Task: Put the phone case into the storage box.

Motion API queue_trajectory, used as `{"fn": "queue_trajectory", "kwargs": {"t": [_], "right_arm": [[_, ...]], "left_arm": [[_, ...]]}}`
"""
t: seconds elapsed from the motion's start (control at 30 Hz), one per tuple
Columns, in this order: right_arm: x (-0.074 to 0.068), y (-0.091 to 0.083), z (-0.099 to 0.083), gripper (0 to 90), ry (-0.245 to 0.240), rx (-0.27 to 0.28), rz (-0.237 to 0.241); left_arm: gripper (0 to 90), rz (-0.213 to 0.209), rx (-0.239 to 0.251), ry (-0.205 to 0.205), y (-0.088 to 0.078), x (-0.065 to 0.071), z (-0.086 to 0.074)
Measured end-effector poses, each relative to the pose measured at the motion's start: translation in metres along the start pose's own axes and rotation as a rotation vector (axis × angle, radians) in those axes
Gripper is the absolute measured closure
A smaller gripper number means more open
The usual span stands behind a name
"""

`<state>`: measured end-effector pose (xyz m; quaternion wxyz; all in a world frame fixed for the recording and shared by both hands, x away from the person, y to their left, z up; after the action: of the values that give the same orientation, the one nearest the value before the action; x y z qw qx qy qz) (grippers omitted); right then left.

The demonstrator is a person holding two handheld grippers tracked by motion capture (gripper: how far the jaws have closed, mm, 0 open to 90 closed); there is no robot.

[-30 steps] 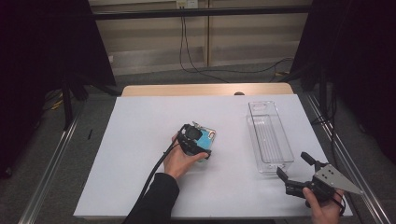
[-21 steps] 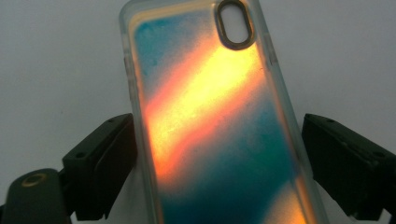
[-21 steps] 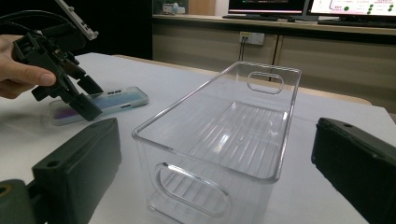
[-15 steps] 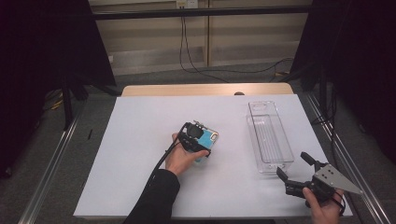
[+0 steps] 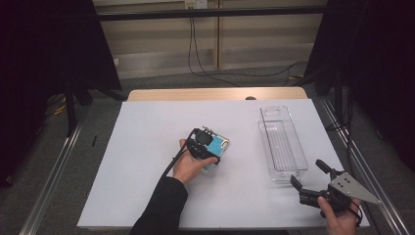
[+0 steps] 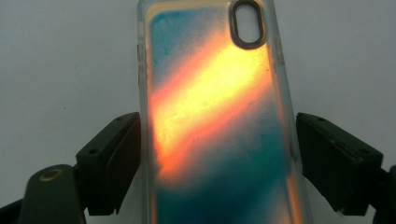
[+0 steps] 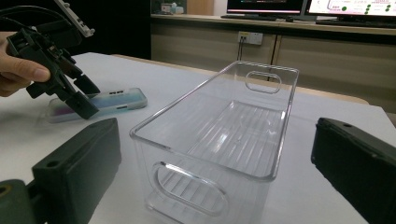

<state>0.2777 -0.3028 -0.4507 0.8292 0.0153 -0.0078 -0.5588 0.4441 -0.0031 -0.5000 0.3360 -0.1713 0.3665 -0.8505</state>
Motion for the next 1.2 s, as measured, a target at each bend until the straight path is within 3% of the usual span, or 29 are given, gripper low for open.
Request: {"fn": "queue_trajectory", "kwargs": {"t": [0.5,0.83,1.2], "right_arm": [[0.0,0.0,0.0,1.3,-0.001,0.0,-0.002],[0.0,0.0,0.0,1.2,-0.002,0.001,-0.001],[0.0,0.0,0.001,1.2,0.004,0.004,-0.004]], "left_arm": [[17.1,0.019,0.036,0.001,-0.011,-0.005,0.001],[17.0,0.035,0.11,-0.019,-0.024,-0.004,0.007],[17.1,0.049,0.192,0.009,-0.04,-0.002,0.006]]}}
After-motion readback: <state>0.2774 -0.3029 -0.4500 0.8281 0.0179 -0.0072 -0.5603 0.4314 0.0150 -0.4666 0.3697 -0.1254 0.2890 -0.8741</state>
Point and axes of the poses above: each handheld gripper's, and its own axes: y roughly forward along the jaws, z roughly out of its top, x roughly to its right, the point moved 6 cm from there along y, roughly forward along the jaws, and after that the axes turned 14 degrees about x, right-handed, at the moved point
